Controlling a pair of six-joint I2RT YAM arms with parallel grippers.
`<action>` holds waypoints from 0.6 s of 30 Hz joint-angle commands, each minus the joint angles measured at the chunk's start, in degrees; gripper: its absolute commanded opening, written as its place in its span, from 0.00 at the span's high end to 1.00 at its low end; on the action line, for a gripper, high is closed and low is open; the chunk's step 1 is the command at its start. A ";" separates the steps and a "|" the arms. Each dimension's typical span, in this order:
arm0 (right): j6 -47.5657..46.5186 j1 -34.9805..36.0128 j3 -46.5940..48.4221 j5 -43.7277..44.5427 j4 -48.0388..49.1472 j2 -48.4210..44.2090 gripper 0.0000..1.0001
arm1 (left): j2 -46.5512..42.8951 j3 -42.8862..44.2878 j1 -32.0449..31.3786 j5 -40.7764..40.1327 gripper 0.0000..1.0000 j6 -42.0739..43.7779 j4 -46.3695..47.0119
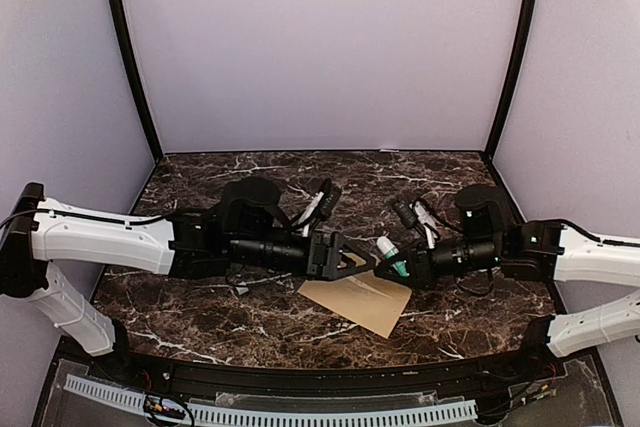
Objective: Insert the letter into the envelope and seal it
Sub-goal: Seal the envelope flap on the envelope.
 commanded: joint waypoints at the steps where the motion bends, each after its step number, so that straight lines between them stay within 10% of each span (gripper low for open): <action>1: 2.41 -5.99 -2.99 3.56 1.75 -1.86 1.00 | -8.65 -5.65 -0.16 -8.55 0.19 -0.42 -2.02; 8: 0.96 -14.09 -5.16 2.33 6.12 2.48 1.00 | -10.69 -13.23 0.15 -11.21 0.20 -4.09 -1.18; 18: -4.36 -22.24 -1.86 1.80 13.26 17.07 1.00 | -3.18 -20.93 1.37 -9.37 0.49 -8.82 8.72</action>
